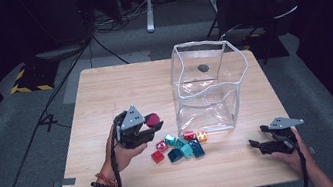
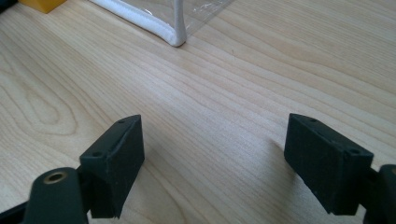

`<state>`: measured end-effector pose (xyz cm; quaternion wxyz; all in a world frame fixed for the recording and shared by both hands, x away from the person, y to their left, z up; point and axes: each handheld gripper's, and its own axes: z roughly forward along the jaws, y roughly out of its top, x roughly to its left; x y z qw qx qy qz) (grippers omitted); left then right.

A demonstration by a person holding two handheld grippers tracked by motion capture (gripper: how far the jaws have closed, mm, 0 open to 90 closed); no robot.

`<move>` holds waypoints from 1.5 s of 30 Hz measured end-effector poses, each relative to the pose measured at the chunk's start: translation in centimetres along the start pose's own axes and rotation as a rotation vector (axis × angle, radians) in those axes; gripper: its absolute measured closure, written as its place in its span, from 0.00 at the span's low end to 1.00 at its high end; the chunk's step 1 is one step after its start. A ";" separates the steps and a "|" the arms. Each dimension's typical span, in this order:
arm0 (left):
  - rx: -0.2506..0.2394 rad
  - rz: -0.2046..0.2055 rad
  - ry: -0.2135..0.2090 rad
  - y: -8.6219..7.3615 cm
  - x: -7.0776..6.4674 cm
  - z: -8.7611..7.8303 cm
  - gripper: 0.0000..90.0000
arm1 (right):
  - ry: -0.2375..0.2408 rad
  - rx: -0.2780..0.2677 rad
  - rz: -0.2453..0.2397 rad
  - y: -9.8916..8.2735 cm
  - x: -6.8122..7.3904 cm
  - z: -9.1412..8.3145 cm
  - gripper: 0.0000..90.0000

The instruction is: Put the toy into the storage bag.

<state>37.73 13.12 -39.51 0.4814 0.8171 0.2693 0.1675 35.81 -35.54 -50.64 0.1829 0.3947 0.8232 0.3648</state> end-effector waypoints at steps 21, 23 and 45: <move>-0.036 -0.059 0.055 6.2 6.5 2.7 0.66 | 0.001 -0.001 0.001 0.0 0.0 0.0 0.23; -0.048 -0.061 0.050 6.8 6.9 2.8 0.66 | 0.001 -0.001 0.001 0.0 0.0 0.0 0.23; -0.094 0.047 -0.060 15.2 3.0 6.8 0.66 | 0.005 0.000 -0.004 0.0 0.0 0.0 0.23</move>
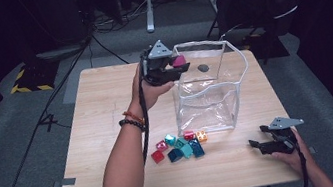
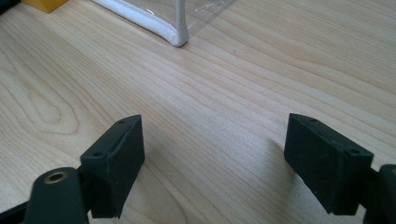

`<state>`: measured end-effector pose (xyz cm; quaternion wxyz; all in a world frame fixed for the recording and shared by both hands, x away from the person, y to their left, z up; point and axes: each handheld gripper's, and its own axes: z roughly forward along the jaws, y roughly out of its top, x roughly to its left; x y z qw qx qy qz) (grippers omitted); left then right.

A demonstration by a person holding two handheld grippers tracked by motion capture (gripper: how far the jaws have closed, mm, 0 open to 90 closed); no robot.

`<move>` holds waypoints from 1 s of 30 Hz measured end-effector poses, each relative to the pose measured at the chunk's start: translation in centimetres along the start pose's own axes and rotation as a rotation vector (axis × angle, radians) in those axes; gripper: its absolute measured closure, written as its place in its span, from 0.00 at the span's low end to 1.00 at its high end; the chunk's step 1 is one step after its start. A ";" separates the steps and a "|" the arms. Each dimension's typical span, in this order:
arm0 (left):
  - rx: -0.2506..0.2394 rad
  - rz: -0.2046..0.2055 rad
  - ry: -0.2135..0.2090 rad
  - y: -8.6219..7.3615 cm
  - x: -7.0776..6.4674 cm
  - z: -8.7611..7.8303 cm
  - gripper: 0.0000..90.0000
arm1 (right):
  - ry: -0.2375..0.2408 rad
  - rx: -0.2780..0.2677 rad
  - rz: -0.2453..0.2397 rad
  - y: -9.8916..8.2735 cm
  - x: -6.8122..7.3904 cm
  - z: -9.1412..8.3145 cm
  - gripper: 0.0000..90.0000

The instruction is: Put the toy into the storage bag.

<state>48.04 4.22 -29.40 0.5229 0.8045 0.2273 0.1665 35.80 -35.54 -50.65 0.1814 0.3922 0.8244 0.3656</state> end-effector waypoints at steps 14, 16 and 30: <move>0.055 0.027 -0.029 1.2 -1.7 3.4 0.66 | 0.003 0.002 -0.004 0.0 0.0 0.0 0.23; 0.063 0.023 -0.027 1.2 -1.7 3.8 0.66 | 0.003 0.002 -0.004 0.0 0.0 0.0 0.23; 0.072 0.019 -0.006 1.3 -1.8 4.2 0.53 | 0.004 0.002 -0.005 0.0 0.0 0.0 0.23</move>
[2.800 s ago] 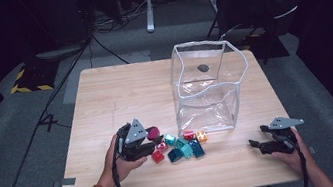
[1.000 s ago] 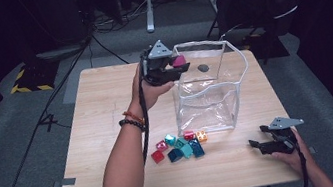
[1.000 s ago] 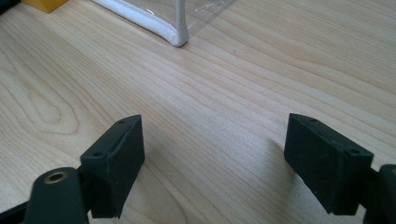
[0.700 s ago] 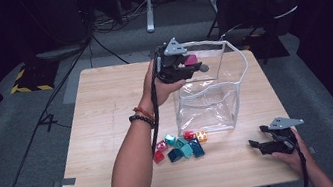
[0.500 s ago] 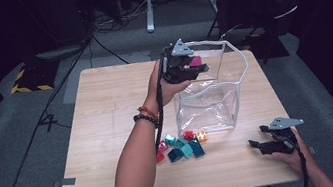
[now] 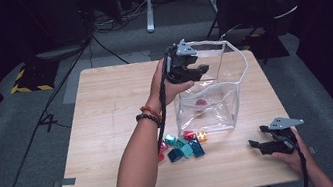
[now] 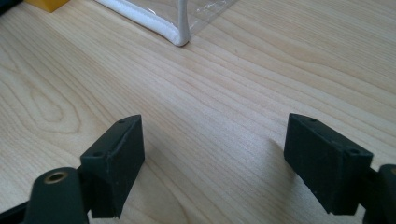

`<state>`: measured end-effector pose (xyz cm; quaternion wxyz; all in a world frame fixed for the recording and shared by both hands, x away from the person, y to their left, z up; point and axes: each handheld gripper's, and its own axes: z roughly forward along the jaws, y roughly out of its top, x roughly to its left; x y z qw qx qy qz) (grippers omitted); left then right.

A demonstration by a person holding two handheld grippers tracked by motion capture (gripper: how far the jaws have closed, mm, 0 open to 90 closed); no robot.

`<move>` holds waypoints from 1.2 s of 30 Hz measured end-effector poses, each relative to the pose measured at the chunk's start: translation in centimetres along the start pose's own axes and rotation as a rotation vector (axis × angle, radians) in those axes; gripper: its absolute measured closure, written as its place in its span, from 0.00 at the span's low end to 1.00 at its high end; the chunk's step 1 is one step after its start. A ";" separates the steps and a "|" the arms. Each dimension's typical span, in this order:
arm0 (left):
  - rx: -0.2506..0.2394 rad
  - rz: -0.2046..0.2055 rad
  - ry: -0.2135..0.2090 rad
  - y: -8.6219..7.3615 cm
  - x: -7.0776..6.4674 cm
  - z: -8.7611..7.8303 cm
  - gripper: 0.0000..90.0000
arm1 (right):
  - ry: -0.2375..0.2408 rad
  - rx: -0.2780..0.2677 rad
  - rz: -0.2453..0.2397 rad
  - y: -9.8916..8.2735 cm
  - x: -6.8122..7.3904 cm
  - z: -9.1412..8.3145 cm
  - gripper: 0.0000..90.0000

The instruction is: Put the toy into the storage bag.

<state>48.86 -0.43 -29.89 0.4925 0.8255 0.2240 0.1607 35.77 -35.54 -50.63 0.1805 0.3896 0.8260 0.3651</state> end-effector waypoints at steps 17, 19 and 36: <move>-0.027 -0.013 0.068 -0.2 0.7 -3.8 0.42 | -0.001 -0.001 0.001 0.0 0.0 0.0 0.23; -0.030 -0.015 0.073 -0.3 0.8 -4.1 0.41 | -0.001 -0.001 0.001 0.0 0.0 0.0 0.23; -0.030 -0.045 0.127 -2.6 2.0 -8.4 0.19 | -0.001 -0.001 0.000 0.0 0.0 0.0 0.23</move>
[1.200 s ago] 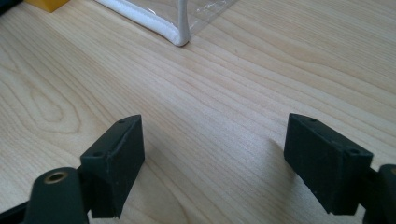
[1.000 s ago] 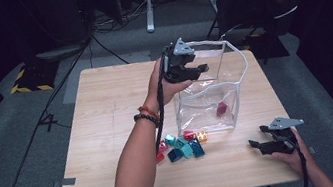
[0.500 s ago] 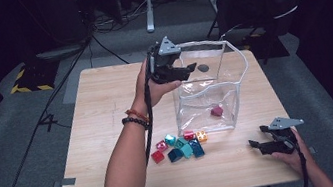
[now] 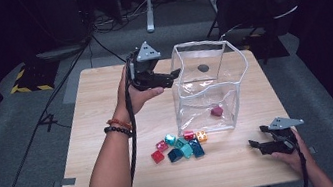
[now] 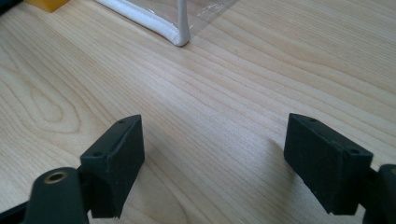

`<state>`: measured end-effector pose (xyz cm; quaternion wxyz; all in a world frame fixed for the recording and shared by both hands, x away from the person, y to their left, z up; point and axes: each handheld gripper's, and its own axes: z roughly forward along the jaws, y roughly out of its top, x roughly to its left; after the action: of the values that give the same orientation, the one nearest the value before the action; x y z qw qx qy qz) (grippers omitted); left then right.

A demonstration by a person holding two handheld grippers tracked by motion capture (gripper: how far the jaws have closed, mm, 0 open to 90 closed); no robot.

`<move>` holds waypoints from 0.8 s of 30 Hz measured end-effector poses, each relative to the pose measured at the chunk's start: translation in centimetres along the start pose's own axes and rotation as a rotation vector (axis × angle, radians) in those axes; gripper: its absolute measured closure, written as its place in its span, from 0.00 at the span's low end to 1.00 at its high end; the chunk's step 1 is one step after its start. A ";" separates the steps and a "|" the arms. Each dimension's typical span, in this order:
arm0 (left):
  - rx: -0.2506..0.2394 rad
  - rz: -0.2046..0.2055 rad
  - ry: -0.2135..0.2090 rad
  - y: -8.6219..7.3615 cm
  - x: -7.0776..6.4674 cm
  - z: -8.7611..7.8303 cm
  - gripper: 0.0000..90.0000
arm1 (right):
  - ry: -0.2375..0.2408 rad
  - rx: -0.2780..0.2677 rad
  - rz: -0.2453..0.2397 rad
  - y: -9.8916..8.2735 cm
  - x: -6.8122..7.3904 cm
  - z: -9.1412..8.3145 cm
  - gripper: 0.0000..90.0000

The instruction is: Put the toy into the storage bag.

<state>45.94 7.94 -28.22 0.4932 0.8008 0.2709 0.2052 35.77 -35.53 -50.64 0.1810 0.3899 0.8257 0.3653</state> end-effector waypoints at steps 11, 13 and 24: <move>0.042 0.031 0.003 -2.9 -0.1 -1.4 0.18 | 0.000 0.000 0.000 0.0 0.0 0.0 0.23; 0.050 0.029 -0.001 -3.6 -0.1 -1.6 0.18 | 0.000 0.000 0.000 0.0 0.0 0.0 0.23; 0.117 0.052 0.005 -7.6 -0.6 -2.5 0.18 | -0.001 0.000 0.000 0.0 0.0 0.0 0.23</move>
<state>42.28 12.06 -34.06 0.4395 0.8344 0.2629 0.2039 35.77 -35.53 -50.64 0.1814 0.3899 0.8257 0.3652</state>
